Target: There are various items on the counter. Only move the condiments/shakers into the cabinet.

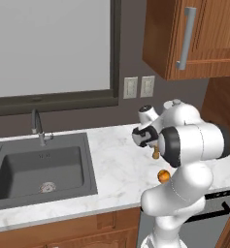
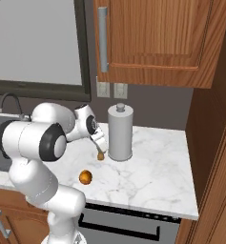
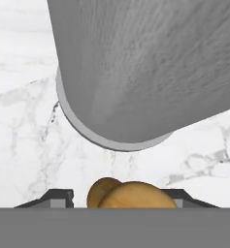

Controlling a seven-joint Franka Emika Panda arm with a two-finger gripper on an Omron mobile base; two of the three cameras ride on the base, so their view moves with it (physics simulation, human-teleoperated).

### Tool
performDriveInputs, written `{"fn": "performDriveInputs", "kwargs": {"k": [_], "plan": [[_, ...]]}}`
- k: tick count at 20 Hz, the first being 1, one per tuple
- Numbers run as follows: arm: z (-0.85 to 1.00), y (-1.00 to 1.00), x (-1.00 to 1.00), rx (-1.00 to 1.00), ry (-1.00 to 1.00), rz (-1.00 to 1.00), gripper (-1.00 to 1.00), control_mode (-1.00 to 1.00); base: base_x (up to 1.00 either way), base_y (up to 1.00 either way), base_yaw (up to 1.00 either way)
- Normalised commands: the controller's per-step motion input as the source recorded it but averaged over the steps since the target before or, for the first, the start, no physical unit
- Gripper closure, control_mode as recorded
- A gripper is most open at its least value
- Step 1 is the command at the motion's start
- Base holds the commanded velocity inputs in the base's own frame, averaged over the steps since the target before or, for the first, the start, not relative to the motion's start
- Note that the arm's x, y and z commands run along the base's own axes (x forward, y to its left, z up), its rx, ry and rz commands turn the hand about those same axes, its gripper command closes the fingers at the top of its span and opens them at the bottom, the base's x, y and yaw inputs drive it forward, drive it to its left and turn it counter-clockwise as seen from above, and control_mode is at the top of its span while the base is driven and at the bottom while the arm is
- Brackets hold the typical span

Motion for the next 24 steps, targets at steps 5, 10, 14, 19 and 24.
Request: {"fn": "performDriveInputs", "kwargs": {"k": [5, 10, 14, 19, 24], "plan": [[0.08, 0.0, -0.39, 0.0, -0.02, -0.01, 1.0, -1.0, 0.0, 0.0, 0.0], [0.91, 0.0, -0.98, 0.07, -0.22, 0.01, 1.0, -1.0, 0.0, 0.0, 0.0], [1.0, 0.0, -0.92, 0.09, -0.07, 0.09, 1.0, -1.0, 0.0, 0.0, 0.0], [0.95, 0.08, -0.84, 0.02, 0.05, 0.15, 1.0, -1.0, 0.0, 0.0, 0.0], [0.79, 0.18, -0.99, 0.0, 0.06, 0.22, 1.0, -1.0, 0.0, 0.0, 0.0]]}}
